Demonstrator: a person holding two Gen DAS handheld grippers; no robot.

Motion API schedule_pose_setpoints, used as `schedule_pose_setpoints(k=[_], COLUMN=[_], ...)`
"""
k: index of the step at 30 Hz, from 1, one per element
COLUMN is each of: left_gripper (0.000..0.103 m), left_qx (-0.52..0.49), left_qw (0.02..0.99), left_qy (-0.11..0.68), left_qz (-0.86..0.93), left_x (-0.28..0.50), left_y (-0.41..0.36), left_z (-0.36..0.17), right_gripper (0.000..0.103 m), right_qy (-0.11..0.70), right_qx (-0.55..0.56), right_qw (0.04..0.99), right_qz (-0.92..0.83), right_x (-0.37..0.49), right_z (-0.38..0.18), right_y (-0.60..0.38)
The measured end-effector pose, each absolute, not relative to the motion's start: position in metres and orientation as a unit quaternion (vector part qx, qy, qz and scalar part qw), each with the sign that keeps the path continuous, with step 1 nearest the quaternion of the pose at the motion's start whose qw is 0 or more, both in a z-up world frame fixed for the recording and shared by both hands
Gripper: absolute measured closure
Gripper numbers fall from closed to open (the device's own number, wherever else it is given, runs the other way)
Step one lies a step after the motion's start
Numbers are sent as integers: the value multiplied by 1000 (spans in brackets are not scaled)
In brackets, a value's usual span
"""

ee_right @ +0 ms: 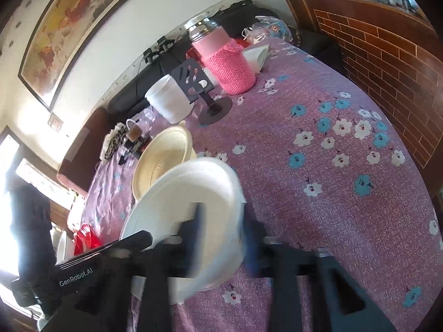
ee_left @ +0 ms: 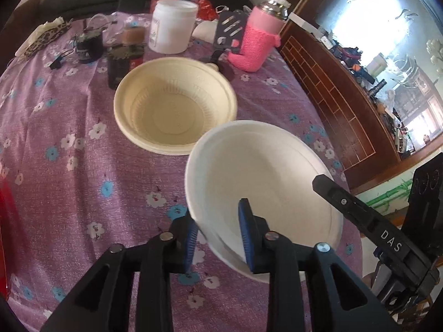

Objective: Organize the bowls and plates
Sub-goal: 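Carry the white bowl to the bowl on the red plates and lower it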

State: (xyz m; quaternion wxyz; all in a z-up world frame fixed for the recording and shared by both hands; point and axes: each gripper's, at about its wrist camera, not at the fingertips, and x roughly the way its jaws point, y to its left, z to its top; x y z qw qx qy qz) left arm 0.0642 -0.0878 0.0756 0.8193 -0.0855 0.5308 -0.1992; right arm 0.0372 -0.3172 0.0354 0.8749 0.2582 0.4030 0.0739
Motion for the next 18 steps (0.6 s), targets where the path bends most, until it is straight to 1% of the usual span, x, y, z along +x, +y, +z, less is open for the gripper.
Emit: schedule_pose_setpoints(k=[2, 3, 4, 5, 6, 9, 12, 18], left_gripper=[71, 65, 61, 60, 60, 60, 60, 60], left_qx=[-104, -113, -120, -125, -128, -128, -104, -132], left_qw=[823, 826, 832, 837, 839, 851, 882, 908], left_qy=[513, 504, 492, 482, 478, 459, 417, 369], left_qz=[-218, -225, -227, -226, -228, -222, -192, -146], left_x=[58, 55, 51, 48, 46, 32, 9, -28], left_y=[-82, -79, -74, -69, -67, -57, -42, 14], left_z=[91, 98, 106, 113, 118, 133, 152, 168], right_gripper=[81, 81, 82, 82, 84, 84, 84, 84], right_qy=[382, 370, 356, 352, 353, 355, 345, 316], right_qx=[264, 274, 295, 303, 301, 267, 255, 229], right_qw=[882, 883, 879, 876, 876, 888, 893, 904], right_qz=[80, 93, 121, 130, 129, 120, 136, 174], right_x=[28, 23, 19, 18, 18, 14, 8, -6], right_z=[53, 60, 69, 73, 77, 89, 99, 124], right_y=[-319, -321, -324, -325, -323, -302, -279, -218])
